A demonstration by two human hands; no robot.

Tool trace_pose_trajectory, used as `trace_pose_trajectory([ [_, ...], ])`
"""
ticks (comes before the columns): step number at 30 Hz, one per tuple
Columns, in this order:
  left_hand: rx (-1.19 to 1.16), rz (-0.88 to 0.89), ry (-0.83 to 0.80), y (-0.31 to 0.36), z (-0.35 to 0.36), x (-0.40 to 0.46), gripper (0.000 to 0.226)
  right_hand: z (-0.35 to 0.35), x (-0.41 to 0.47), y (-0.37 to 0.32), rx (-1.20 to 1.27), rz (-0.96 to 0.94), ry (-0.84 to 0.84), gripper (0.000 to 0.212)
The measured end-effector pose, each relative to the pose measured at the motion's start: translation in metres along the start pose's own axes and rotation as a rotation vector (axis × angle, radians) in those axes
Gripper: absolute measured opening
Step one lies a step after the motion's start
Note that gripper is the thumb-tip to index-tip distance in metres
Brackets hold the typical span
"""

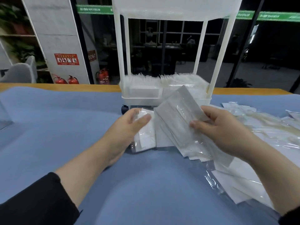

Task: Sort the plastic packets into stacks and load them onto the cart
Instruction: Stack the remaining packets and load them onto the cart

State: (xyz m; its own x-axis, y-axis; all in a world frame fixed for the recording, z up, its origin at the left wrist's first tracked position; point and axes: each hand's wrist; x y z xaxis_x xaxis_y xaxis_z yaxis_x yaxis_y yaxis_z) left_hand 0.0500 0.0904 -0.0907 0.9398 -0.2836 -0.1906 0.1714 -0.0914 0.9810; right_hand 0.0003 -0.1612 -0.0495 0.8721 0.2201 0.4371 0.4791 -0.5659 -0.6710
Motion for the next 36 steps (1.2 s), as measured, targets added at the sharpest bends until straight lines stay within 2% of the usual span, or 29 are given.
trace_pose_trajectory([
  [2, 0.067, 0.031, 0.012, 0.0, 0.003, -0.002, 0.037, 0.002, -0.002, -0.004, -0.056, 0.005, -0.063, 0.008],
  [6, 0.161, 0.055, 0.044, -0.001, 0.007, -0.003, 0.04, 0.003, -0.003, -0.004, -0.142, 0.046, -0.188, 0.047],
  [11, 0.115, 0.058, 0.048, -0.001, 0.003, -0.004, 0.036, 0.005, -0.001, 0.0, -0.15, 0.016, -0.103, 0.009],
  [16, -0.1, 0.115, 0.232, 0.006, -0.009, 0.001, 0.035, -0.009, -0.005, -0.003, -0.113, -0.03, -0.137, 0.007],
  [19, -0.181, 0.2, 0.217, 0.014, -0.012, -0.001, 0.034, -0.011, -0.006, -0.007, -0.183, -0.015, -0.248, 0.005],
  [24, -0.019, 0.257, 0.145, 0.014, 0.007, -0.01, 0.022, 0.005, -0.002, -0.011, -0.397, 0.022, -0.345, 0.021],
  [27, 0.14, 0.29, 0.063, 0.011, 0.014, -0.015, 0.042, 0.012, 0.0, -0.016, -0.482, 0.013, -0.334, 0.031],
  [29, 0.223, 0.27, 0.03, 0.011, 0.016, -0.017, 0.048, 0.015, 0.001, -0.018, -0.484, 0.017, -0.318, 0.03],
  [32, 0.322, 0.25, 0.045, 0.01, 0.016, -0.015, 0.03, 0.015, 0.001, -0.014, -0.398, 0.022, -0.258, 0.032],
  [36, 0.257, 0.194, 0.056, 0.005, 0.01, -0.01, 0.035, -0.006, -0.002, -0.003, -0.296, 0.1, -0.293, 0.043],
])
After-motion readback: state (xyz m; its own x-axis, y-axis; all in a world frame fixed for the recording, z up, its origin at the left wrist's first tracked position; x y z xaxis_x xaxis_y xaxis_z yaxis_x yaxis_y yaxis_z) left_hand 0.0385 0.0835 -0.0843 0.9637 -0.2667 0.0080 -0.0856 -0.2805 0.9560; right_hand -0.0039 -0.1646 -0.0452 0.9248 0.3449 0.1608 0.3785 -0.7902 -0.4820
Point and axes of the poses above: each hand's wrist, its own x-axis towards the middle knuckle, its own z-axis out of the palm, y = z × x, and after that the axes turned 15 degrees about -z, right-handed
